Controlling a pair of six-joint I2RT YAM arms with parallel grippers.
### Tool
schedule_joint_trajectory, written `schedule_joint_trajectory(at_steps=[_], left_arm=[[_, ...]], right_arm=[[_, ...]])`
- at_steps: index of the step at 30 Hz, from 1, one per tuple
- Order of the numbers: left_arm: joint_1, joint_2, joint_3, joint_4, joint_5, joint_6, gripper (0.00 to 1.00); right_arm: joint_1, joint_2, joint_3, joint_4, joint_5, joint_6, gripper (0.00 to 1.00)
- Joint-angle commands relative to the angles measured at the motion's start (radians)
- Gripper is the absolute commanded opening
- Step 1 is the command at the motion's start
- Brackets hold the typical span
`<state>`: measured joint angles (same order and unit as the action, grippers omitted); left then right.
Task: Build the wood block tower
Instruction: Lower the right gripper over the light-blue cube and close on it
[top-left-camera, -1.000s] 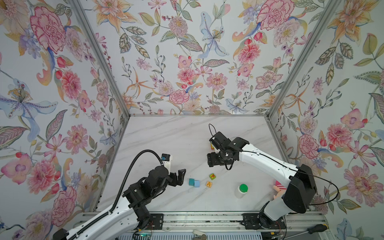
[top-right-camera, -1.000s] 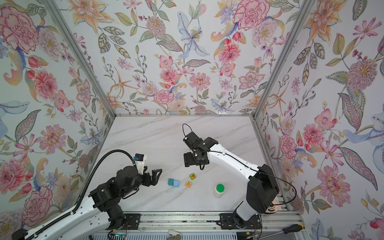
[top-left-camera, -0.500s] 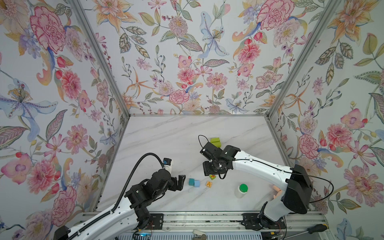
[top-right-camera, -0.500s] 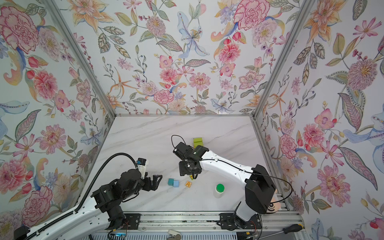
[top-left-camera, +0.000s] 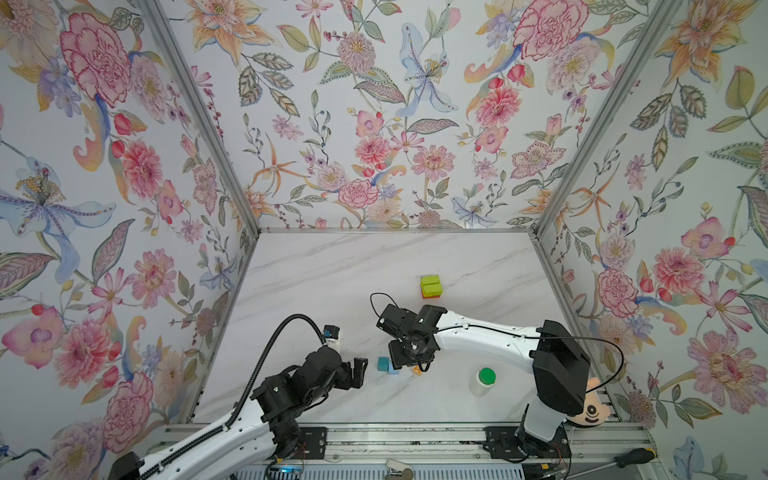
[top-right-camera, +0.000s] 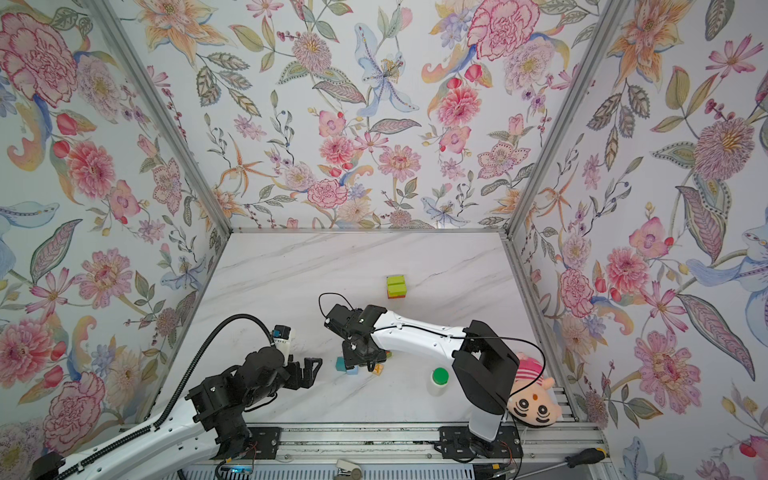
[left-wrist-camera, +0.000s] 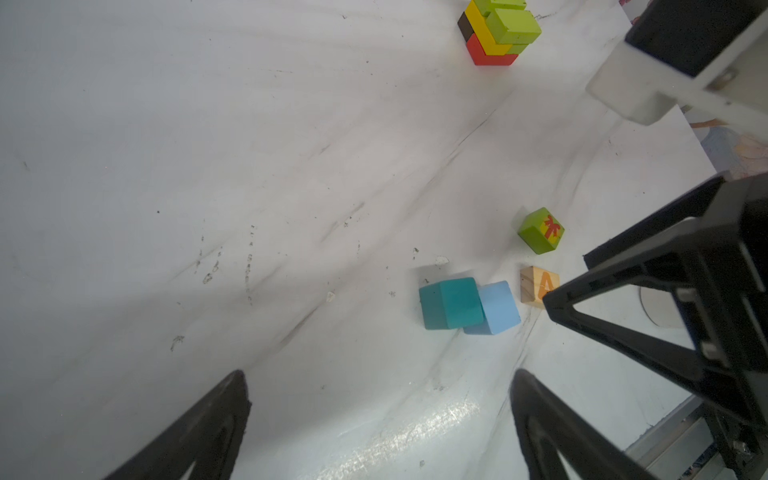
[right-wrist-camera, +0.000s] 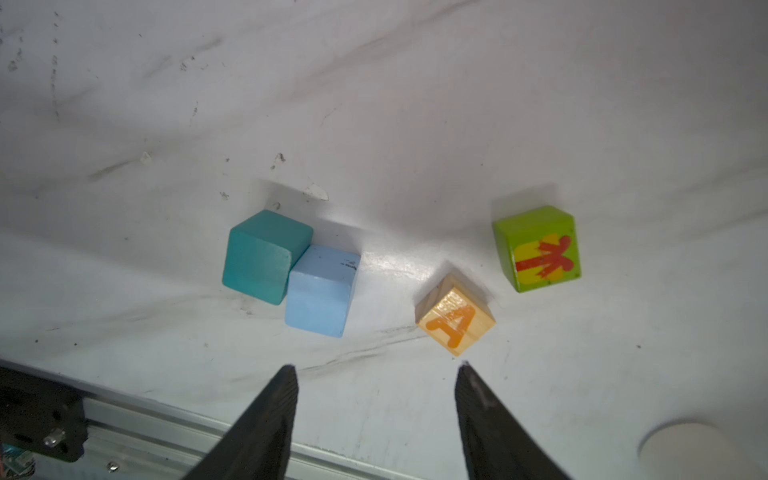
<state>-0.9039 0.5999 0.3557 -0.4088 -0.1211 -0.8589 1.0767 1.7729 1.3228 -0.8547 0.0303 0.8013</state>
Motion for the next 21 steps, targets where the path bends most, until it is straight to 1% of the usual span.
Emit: schedule_joint_trajectory(at_steps=[1, 6, 12, 21], left_arm=[[-0.02, -0.027, -0.021, -0.024, -0.034, -0.044, 0.99], [-0.036, -0.041, -0.021, -0.04, -0.048, -0.052, 0.99], [-0.051, -0.052, -0.02, -0.05, -0.064, -0.063, 0.99], [-0.056, -0.055, -0.02, -0.055, -0.072, -0.065, 0.99]], right_arm=[[0.01, 0.028, 0.026, 0.02, -0.019, 0.019, 0.63], [0.01, 0.049, 0.031, 0.064, -0.047, 0.012, 0.63], [0.011, 0.085, 0.044, 0.07, -0.06, 0.006, 0.61], [0.014, 0.1, 0.013, 0.09, -0.069, 0.01, 0.58]])
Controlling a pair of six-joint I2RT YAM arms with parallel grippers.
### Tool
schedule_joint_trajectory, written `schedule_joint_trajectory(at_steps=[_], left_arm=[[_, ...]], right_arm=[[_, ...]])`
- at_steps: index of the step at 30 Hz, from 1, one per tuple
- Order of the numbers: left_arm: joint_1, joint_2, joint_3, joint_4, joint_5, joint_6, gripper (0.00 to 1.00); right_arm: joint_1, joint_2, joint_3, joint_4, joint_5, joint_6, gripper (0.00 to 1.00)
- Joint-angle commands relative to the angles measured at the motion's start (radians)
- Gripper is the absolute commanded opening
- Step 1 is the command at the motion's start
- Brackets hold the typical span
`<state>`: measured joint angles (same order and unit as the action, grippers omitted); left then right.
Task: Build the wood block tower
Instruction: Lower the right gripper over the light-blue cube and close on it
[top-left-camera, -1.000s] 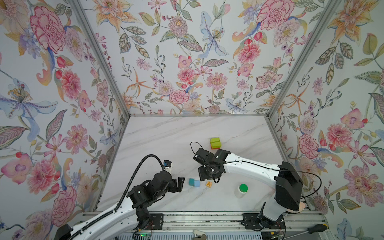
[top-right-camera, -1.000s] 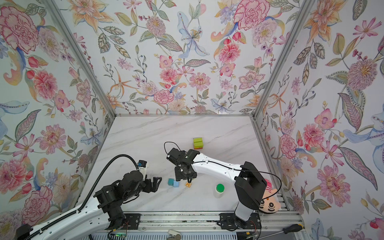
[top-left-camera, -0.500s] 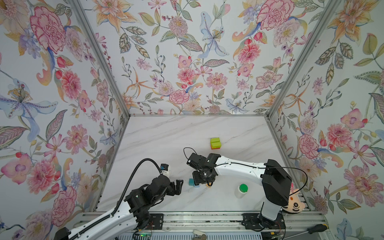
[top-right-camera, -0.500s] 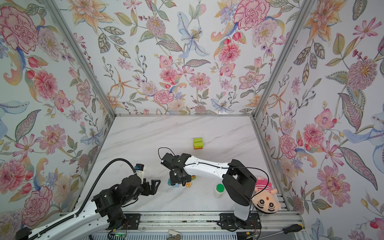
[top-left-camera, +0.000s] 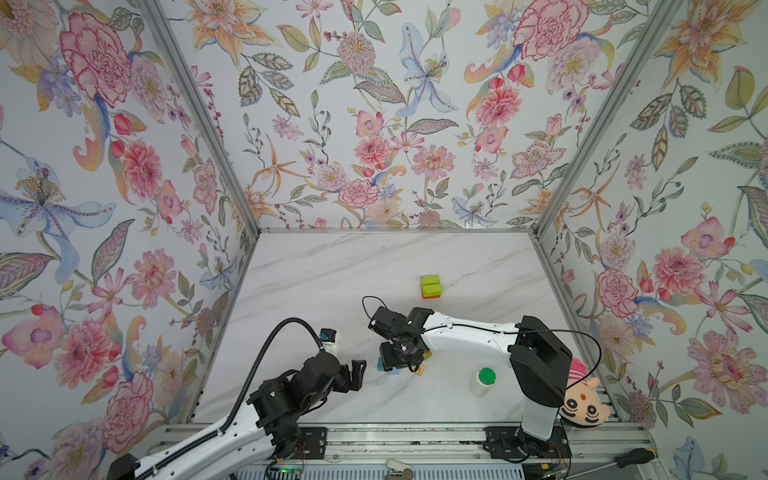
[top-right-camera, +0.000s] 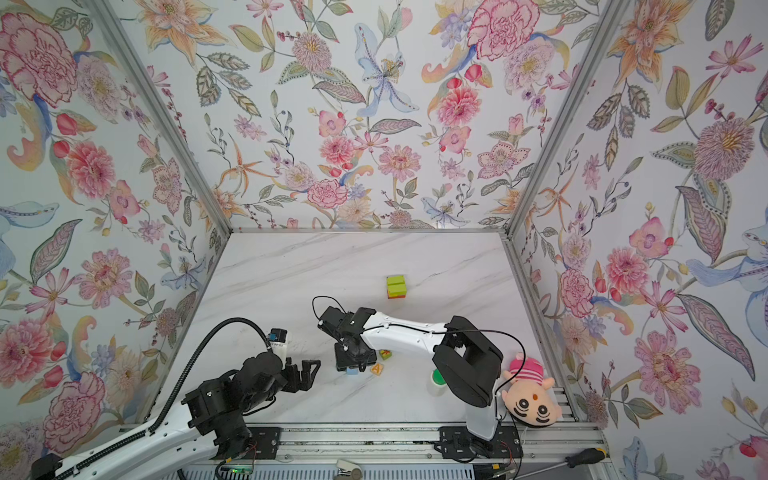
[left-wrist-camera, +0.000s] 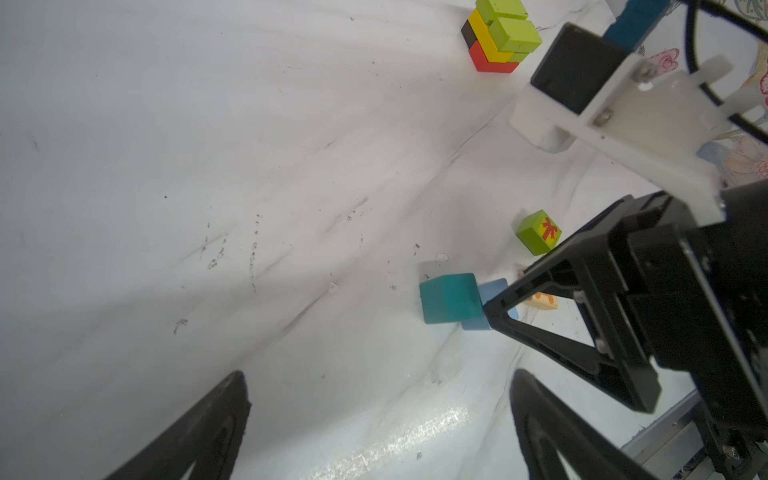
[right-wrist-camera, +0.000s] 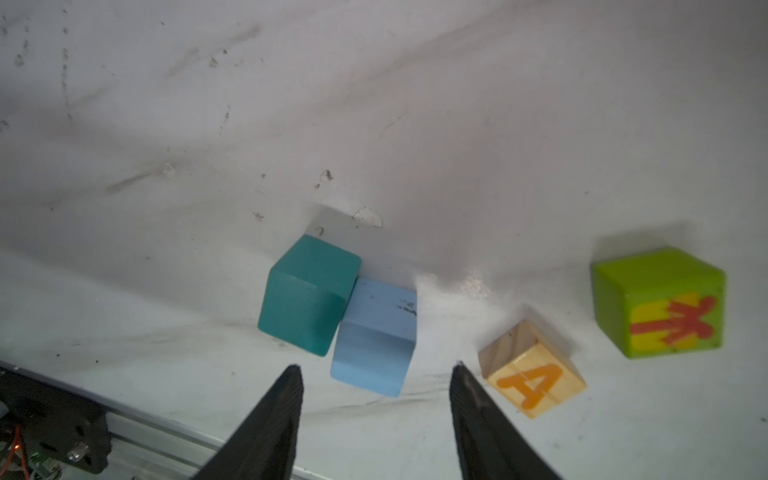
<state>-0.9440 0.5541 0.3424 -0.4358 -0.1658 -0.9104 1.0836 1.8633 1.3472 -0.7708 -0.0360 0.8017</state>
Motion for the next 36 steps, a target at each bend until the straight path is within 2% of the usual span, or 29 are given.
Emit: schedule_joint_trajectory(at_steps=[1, 24, 36], left_arm=[[-0.015, -0.009, -0.006, -0.028, -0.028, -0.013, 0.99], [-0.019, -0.017, -0.003, -0.032, -0.044, -0.013, 0.99], [-0.019, -0.014, -0.003, -0.036, -0.053, -0.015, 0.99]], right_arm=[[0.008, 0.011, -0.014, 0.006, -0.003, 0.011, 0.58], [0.006, 0.019, -0.05, 0.011, -0.008, -0.001, 0.57], [0.0, 0.039, -0.05, 0.01, 0.002, -0.005, 0.53]])
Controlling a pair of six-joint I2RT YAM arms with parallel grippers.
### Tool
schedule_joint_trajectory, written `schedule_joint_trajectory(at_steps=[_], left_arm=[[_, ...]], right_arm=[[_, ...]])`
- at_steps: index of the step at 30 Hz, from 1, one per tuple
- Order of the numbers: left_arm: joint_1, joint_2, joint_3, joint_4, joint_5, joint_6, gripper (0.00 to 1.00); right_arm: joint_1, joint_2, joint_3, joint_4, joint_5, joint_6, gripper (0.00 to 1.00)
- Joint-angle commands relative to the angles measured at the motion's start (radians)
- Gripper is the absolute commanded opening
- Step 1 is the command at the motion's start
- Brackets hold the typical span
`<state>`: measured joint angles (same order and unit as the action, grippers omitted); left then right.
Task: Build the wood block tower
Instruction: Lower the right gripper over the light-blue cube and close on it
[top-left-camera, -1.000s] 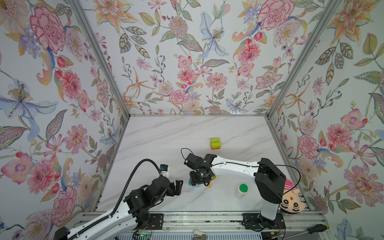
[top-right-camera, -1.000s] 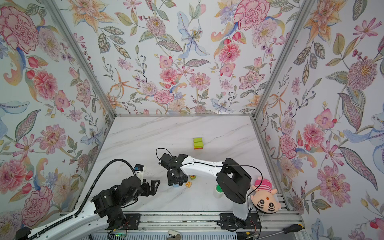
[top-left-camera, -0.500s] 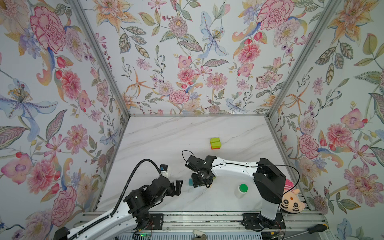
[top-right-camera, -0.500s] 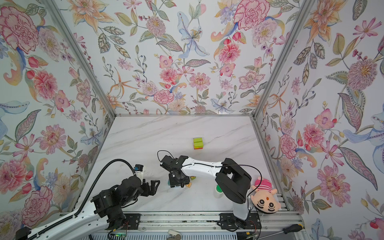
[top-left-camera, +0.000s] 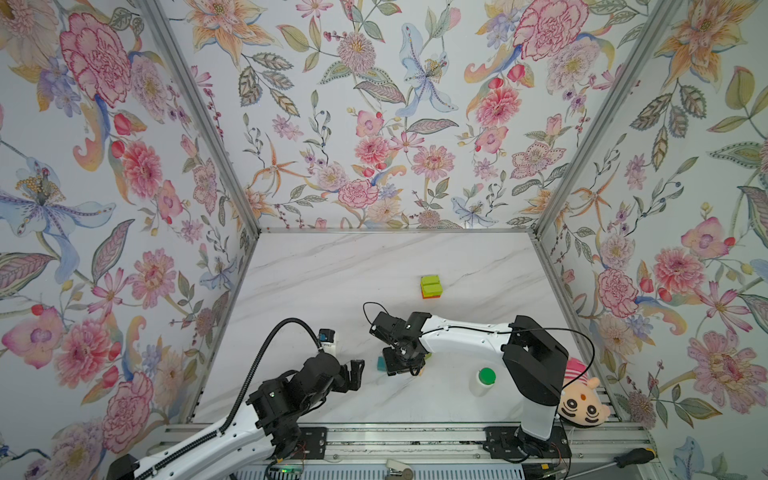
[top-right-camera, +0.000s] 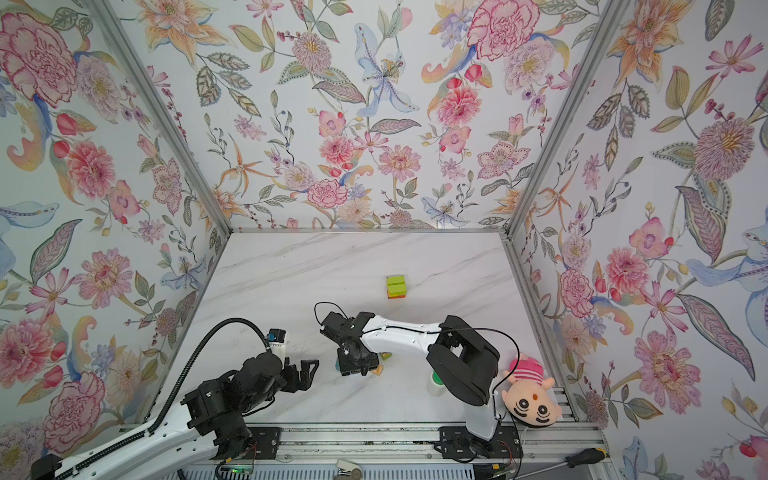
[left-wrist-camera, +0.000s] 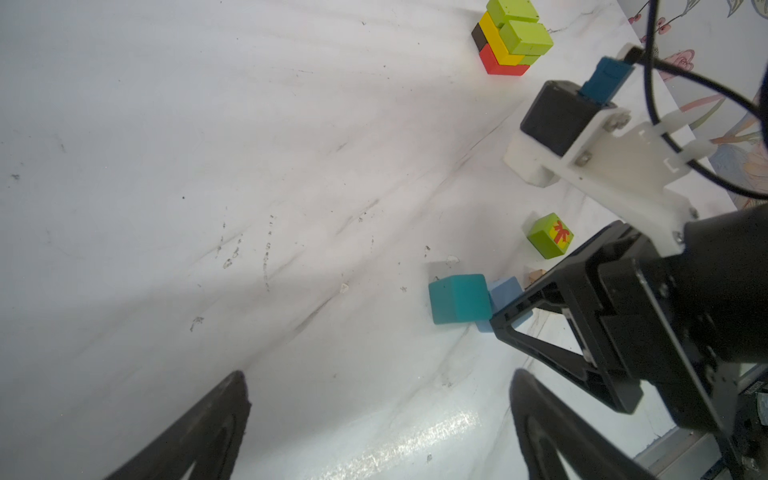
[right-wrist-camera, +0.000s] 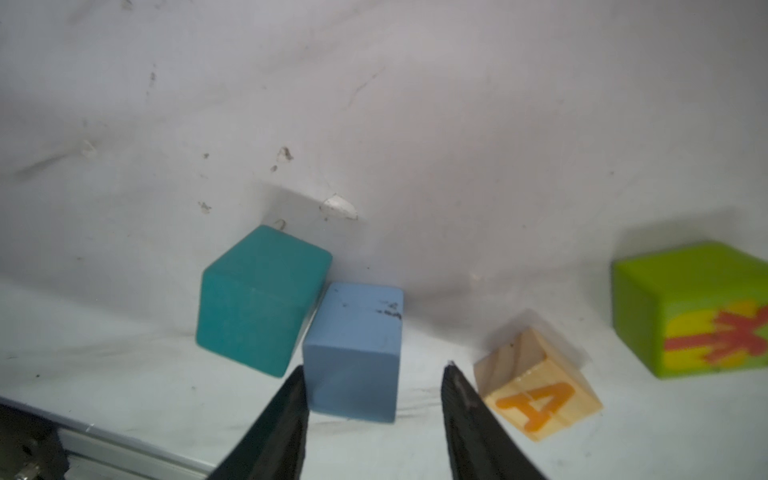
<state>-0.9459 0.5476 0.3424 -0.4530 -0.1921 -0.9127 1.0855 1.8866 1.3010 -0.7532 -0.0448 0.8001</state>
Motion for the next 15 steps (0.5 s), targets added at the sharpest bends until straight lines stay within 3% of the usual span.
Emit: schedule_joint_trajectory(at_steps=[1, 15], left_arm=[[-0.016, -0.008, -0.003, -0.021, -0.028, -0.014, 0.99], [-0.016, 0.013, 0.005, -0.01, -0.033, -0.001, 0.99]], right_arm=[[-0.004, 0.016, -0.004, -0.008, 0.01, -0.004, 0.52], [-0.02, 0.028, 0.017, -0.008, 0.006, -0.041, 0.51]])
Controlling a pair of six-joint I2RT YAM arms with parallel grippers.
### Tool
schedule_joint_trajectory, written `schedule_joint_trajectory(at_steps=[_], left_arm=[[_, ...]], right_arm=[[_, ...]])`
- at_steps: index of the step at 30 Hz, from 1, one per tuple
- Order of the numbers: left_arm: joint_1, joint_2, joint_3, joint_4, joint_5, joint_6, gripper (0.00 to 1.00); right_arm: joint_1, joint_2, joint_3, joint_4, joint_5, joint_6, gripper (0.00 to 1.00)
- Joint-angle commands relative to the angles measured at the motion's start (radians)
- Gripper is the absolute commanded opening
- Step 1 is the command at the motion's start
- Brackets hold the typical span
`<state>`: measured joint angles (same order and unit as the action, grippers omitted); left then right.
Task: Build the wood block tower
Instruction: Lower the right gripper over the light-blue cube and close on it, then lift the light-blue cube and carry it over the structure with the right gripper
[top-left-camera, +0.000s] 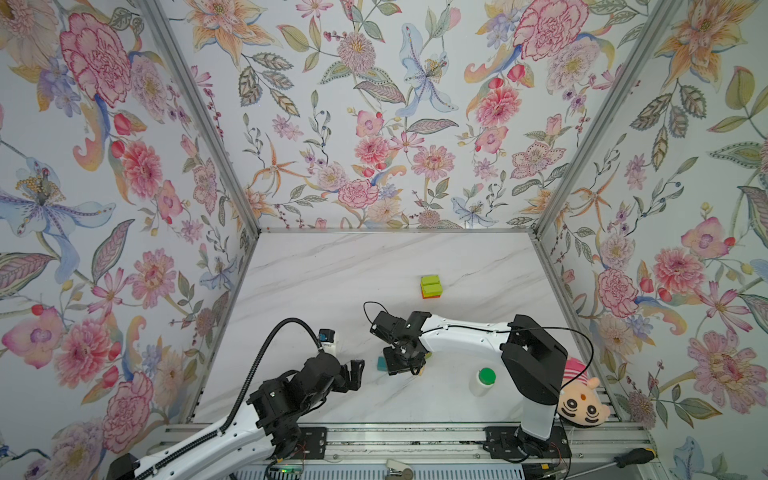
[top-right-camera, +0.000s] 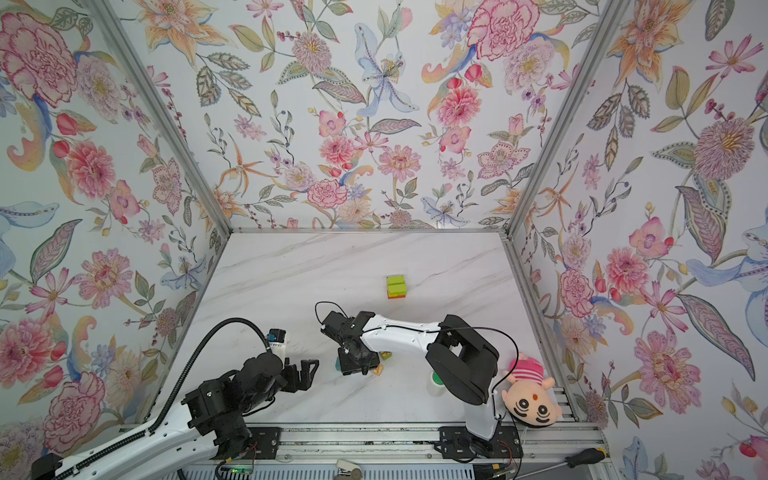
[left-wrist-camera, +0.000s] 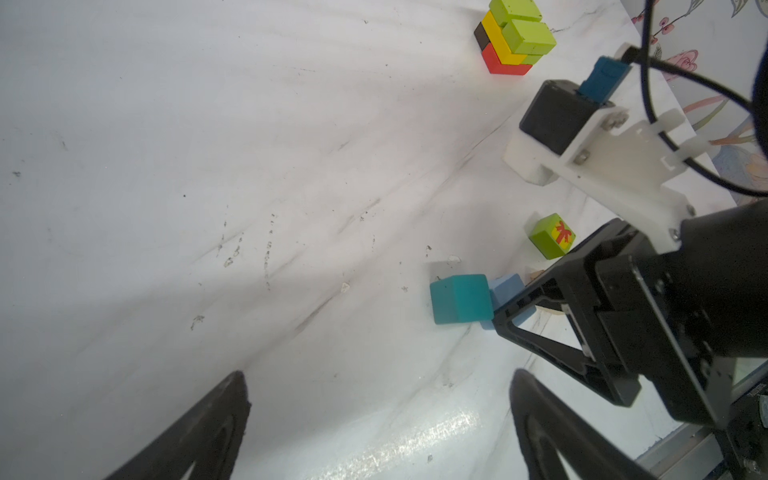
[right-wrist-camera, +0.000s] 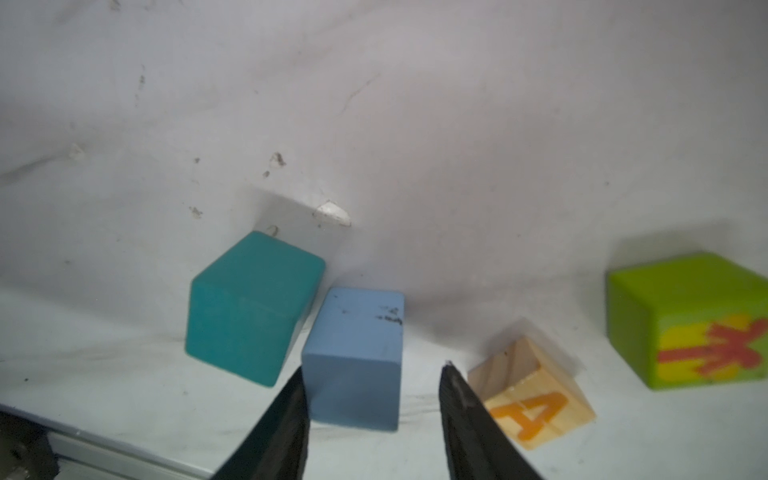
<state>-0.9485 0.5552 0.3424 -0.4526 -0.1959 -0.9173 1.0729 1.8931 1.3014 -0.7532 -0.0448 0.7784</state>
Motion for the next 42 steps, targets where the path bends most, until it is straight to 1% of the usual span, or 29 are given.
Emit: schedule_joint_trajectory(at_steps=[1, 14, 17, 21, 27, 36, 42], left_arm=[[-0.015, 0.008, 0.007, -0.01, -0.031, 0.005, 0.99], [-0.012, 0.027, 0.012, 0.002, -0.038, 0.021, 0.99], [-0.013, 0.032, 0.013, 0.001, -0.042, 0.022, 0.99], [-0.013, 0.03, 0.011, 0.001, -0.046, 0.023, 0.99], [-0.014, 0.028, 0.013, 0.002, -0.044, 0.027, 0.99], [-0.013, 0.059, 0.037, 0.018, -0.046, 0.056, 0.99], [-0.011, 0.099, 0.073, 0.04, -0.072, 0.099, 0.99]], right_arm=[[-0.007, 0.023, 0.018, -0.008, 0.004, -0.021, 0.51], [-0.024, 0.03, 0.039, -0.009, -0.001, -0.048, 0.49], [-0.025, 0.033, 0.046, -0.01, -0.003, -0.05, 0.45], [-0.03, 0.035, 0.05, -0.015, -0.012, -0.05, 0.36], [-0.03, 0.029, 0.063, -0.037, -0.01, -0.048, 0.31], [-0.05, -0.01, 0.147, -0.097, 0.018, -0.074, 0.3], [-0.097, -0.018, 0.173, -0.134, 0.039, -0.108, 0.3]])
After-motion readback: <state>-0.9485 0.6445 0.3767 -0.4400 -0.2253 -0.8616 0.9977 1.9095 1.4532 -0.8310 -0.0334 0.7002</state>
